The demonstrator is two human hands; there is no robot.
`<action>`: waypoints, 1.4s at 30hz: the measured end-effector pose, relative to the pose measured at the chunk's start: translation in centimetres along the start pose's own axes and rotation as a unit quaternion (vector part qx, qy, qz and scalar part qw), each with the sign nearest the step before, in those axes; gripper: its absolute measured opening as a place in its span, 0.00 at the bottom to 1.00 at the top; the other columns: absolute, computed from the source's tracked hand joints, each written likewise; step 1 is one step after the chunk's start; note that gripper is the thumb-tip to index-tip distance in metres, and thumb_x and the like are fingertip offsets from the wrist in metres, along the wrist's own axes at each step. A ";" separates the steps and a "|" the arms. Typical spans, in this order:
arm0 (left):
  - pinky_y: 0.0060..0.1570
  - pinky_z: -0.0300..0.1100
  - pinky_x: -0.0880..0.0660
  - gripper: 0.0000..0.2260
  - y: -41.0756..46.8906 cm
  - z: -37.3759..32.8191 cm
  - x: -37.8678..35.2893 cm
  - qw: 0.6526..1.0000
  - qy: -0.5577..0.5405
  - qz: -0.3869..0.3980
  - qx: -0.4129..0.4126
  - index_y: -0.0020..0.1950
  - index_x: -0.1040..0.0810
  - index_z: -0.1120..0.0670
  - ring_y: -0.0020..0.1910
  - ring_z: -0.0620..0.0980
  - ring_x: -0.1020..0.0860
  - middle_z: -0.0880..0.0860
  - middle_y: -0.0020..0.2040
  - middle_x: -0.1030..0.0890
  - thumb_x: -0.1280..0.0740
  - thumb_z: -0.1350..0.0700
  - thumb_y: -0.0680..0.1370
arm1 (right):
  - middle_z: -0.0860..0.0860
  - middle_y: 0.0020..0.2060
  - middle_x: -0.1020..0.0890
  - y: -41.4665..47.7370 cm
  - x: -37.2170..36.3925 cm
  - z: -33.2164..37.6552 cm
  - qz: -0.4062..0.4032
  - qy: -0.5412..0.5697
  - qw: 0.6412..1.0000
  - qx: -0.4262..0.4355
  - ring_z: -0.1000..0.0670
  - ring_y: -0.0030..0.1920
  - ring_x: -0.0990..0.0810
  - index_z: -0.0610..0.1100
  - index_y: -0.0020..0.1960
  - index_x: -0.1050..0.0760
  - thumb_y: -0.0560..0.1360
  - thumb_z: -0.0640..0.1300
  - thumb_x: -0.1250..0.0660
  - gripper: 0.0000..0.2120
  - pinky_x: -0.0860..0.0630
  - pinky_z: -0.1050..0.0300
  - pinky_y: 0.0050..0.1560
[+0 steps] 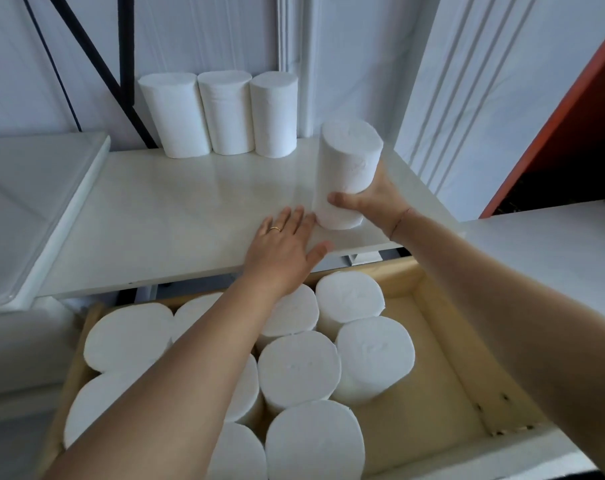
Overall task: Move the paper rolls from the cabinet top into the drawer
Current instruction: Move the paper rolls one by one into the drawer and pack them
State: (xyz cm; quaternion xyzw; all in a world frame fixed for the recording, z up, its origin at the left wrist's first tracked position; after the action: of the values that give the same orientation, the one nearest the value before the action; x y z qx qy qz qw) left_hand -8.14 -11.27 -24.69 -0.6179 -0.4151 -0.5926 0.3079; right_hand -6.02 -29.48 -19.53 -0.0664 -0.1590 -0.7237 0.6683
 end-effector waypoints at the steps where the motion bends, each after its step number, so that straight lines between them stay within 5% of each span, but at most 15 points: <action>1: 0.72 0.48 0.56 0.30 -0.2 -0.2 0.2 1.000 0.004 0.003 0.001 0.77 0.50 0.52 0.76 0.49 0.53 0.51 0.78 0.50 0.56 0.38 0.79 | 0.45 0.64 0.26 -1.3 0.4 0.1 0.000 -0.005 1.000 0.002 0.46 0.64 0.26 0.43 0.71 0.40 0.59 0.47 0.22 0.46 0.28 0.44 0.65; 19: 0.70 0.43 0.68 0.31 -9.3 -5.5 -1.0 0.992 -0.043 0.091 -0.074 0.77 0.60 0.50 0.74 0.44 0.65 0.48 0.77 0.62 0.55 0.37 0.79 | 0.47 0.62 0.24 -16.0 7.3 -1.6 0.023 -0.047 0.998 -0.042 0.47 0.62 0.24 0.48 0.72 0.41 0.56 0.52 0.22 0.49 0.27 0.41 0.64; 27: 0.70 0.43 0.69 0.30 -10.3 -5.9 -2.2 0.994 -0.032 0.073 -0.081 0.76 0.62 0.48 0.74 0.43 0.66 0.46 0.77 0.63 0.57 0.37 0.79 | 0.51 0.70 0.33 -16.1 6.1 -6.1 0.018 -0.133 0.986 -0.104 0.49 0.68 0.31 0.53 0.71 0.41 0.52 0.56 0.21 0.52 0.29 0.42 0.66; 35: 0.69 0.42 0.70 0.30 -10.4 -5.8 -2.5 0.995 -0.028 0.058 -0.081 0.76 0.62 0.48 0.73 0.42 0.66 0.45 0.76 0.64 0.59 0.36 0.78 | 0.50 0.65 0.31 -16.3 6.0 -9.6 0.084 -0.178 0.962 -0.189 0.46 0.68 0.33 0.47 0.74 0.49 0.65 0.37 0.23 0.47 0.31 0.52 0.63; 42: 0.69 0.42 0.70 0.30 -10.4 -5.8 -2.6 0.995 -0.029 0.053 -0.082 0.76 0.62 0.48 0.73 0.42 0.66 0.45 0.76 0.64 0.59 0.36 0.79 | 0.49 0.75 0.44 -15.6 6.9 -7.6 0.103 -0.245 0.950 -0.166 0.46 0.73 0.40 0.48 0.77 0.52 0.66 0.47 0.22 0.51 0.37 0.47 0.72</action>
State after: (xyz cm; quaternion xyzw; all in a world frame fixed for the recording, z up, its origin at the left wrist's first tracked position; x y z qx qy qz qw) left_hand -19.88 -11.88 -27.74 -0.6790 -0.3402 -0.5896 0.2749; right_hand -21.21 -37.58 -26.74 -0.3674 -0.1879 -0.6284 0.6595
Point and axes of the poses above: each hand's wrist, its own y-axis towards the middle knuckle, its own x-axis out of the back of the hand, z = x × y, the point moved 1 cm from there along y, towards the middle knuckle
